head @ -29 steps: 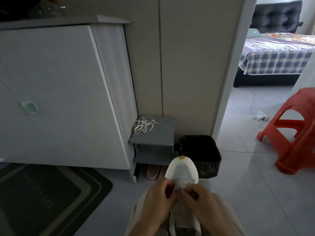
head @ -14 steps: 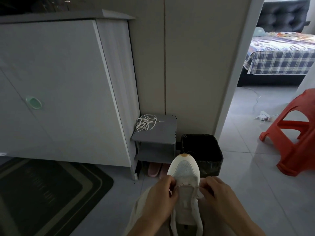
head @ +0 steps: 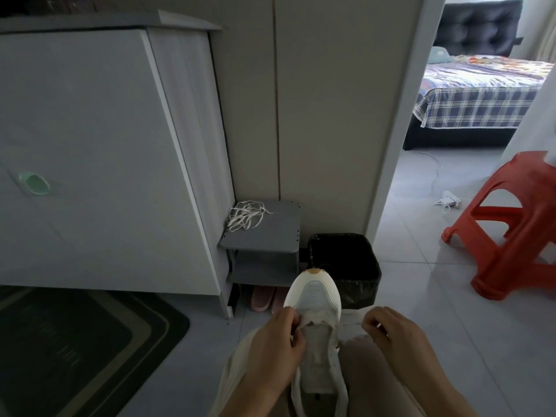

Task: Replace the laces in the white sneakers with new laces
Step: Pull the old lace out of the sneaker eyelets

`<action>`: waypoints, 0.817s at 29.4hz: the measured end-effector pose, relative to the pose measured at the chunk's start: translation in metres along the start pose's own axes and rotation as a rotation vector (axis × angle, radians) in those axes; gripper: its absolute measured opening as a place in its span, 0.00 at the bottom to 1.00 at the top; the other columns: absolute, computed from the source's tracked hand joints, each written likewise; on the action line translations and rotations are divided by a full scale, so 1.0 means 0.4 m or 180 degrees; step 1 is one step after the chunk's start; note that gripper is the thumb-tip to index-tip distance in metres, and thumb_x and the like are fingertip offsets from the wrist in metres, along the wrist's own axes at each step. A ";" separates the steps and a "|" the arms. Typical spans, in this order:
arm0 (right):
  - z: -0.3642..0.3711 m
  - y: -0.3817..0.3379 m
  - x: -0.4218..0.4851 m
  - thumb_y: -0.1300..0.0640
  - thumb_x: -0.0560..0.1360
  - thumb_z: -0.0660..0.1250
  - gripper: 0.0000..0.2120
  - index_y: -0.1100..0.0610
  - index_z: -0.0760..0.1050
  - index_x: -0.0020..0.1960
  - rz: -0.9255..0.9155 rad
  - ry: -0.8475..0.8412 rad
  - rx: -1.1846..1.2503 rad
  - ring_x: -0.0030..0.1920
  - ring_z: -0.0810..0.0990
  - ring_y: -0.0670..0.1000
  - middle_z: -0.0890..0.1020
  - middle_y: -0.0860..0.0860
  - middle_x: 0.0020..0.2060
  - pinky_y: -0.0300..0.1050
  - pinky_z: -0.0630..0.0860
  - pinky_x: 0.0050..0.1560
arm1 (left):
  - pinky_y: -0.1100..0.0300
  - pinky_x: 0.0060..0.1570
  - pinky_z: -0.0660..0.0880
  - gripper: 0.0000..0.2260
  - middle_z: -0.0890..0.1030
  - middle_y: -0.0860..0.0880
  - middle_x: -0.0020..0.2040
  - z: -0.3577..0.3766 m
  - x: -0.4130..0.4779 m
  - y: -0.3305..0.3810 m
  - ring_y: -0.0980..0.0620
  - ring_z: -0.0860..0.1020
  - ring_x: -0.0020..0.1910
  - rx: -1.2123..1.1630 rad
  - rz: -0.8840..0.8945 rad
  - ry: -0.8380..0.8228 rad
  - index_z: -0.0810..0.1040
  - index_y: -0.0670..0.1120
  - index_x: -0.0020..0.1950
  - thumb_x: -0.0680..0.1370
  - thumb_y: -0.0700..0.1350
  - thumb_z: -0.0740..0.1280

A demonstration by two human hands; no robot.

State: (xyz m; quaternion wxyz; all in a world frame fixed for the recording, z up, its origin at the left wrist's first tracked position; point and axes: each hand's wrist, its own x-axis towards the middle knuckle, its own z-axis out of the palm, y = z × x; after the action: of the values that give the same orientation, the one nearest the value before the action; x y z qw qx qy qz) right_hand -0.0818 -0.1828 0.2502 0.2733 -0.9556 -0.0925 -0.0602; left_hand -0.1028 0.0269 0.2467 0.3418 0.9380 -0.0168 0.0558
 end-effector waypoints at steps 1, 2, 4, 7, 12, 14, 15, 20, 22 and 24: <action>-0.010 0.008 0.002 0.61 0.74 0.66 0.13 0.48 0.69 0.36 0.0104 0.0030 0.0061 0.33 0.77 0.44 0.78 0.45 0.35 0.36 0.72 0.34 | 0.72 0.37 0.69 0.03 0.73 0.58 0.41 0.001 0.001 -0.002 0.63 0.72 0.37 -0.0004 -0.0042 0.0017 0.68 0.53 0.47 0.78 0.50 0.61; -0.021 0.014 0.003 0.61 0.75 0.66 0.13 0.47 0.68 0.36 0.0203 -0.0020 0.0126 0.32 0.77 0.44 0.78 0.45 0.35 0.36 0.73 0.34 | 0.71 0.36 0.69 0.03 0.73 0.57 0.40 0.001 0.001 -0.002 0.62 0.73 0.37 -0.0022 -0.0091 0.0041 0.69 0.53 0.46 0.78 0.50 0.62; -0.031 0.027 0.002 0.61 0.75 0.64 0.13 0.48 0.69 0.36 0.0296 -0.0155 0.0232 0.31 0.78 0.43 0.79 0.45 0.33 0.35 0.74 0.34 | 0.71 0.35 0.68 0.04 0.74 0.57 0.40 0.003 0.003 0.000 0.62 0.73 0.37 -0.0039 -0.0089 0.0068 0.69 0.52 0.46 0.77 0.49 0.63; -0.040 0.031 -0.001 0.65 0.76 0.63 0.13 0.51 0.70 0.36 0.0349 -0.0026 0.0373 0.32 0.78 0.43 0.78 0.46 0.31 0.35 0.74 0.34 | 0.73 0.36 0.68 0.04 0.71 0.56 0.41 0.009 0.006 0.008 0.62 0.71 0.35 0.0012 0.0046 0.0085 0.68 0.51 0.46 0.78 0.48 0.62; -0.051 -0.008 -0.016 0.54 0.76 0.63 0.13 0.41 0.65 0.37 0.0013 -0.0734 -0.0180 0.36 0.73 0.41 0.75 0.41 0.36 0.31 0.70 0.38 | 0.72 0.37 0.68 0.04 0.69 0.56 0.40 0.015 0.006 0.001 0.62 0.69 0.35 0.0093 -0.0033 0.0132 0.66 0.50 0.46 0.79 0.47 0.60; -0.039 -0.037 -0.024 0.49 0.77 0.61 0.08 0.40 0.65 0.41 0.0018 -0.1256 -0.0122 0.41 0.73 0.40 0.75 0.41 0.41 0.30 0.69 0.41 | 0.71 0.36 0.69 0.04 0.71 0.56 0.43 0.019 0.003 0.005 0.62 0.70 0.36 0.0065 0.0031 0.0086 0.66 0.51 0.47 0.79 0.49 0.60; -0.030 -0.050 -0.022 0.49 0.77 0.61 0.06 0.40 0.64 0.45 0.0089 -0.1348 0.0129 0.43 0.74 0.40 0.75 0.41 0.43 0.29 0.70 0.43 | 0.71 0.35 0.68 0.04 0.72 0.57 0.44 0.021 0.003 0.007 0.62 0.71 0.37 0.0067 0.0096 0.0100 0.66 0.52 0.47 0.79 0.50 0.60; 0.014 -0.096 0.016 0.54 0.77 0.63 0.05 0.47 0.67 0.47 0.0500 -0.0854 0.1044 0.41 0.78 0.43 0.79 0.46 0.42 0.32 0.74 0.40 | 0.72 0.35 0.69 0.06 0.70 0.59 0.46 0.018 -0.007 0.020 0.63 0.71 0.37 0.0229 0.0216 0.0238 0.67 0.53 0.52 0.79 0.53 0.59; 0.023 -0.091 0.027 0.55 0.77 0.63 0.05 0.49 0.68 0.43 0.0425 -0.0724 0.0943 0.40 0.78 0.44 0.80 0.47 0.40 0.34 0.74 0.41 | 0.75 0.34 0.68 0.05 0.71 0.59 0.46 0.034 -0.020 0.023 0.62 0.72 0.38 0.0458 0.0483 0.0458 0.69 0.53 0.50 0.76 0.52 0.62; 0.021 -0.078 0.035 0.56 0.77 0.63 0.04 0.51 0.70 0.43 0.0387 -0.0674 0.0829 0.41 0.78 0.44 0.79 0.47 0.39 0.34 0.73 0.41 | 0.75 0.35 0.69 0.05 0.73 0.57 0.42 0.065 -0.030 0.028 0.63 0.72 0.36 0.0549 0.0709 0.0608 0.72 0.55 0.43 0.72 0.54 0.60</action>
State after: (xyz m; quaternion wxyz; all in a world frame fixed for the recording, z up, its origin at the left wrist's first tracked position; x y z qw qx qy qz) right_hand -0.0742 -0.1503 0.2613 0.3866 -0.9169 -0.0697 0.0699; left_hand -0.1131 0.0016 0.2329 0.2519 0.9466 -0.0833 0.1835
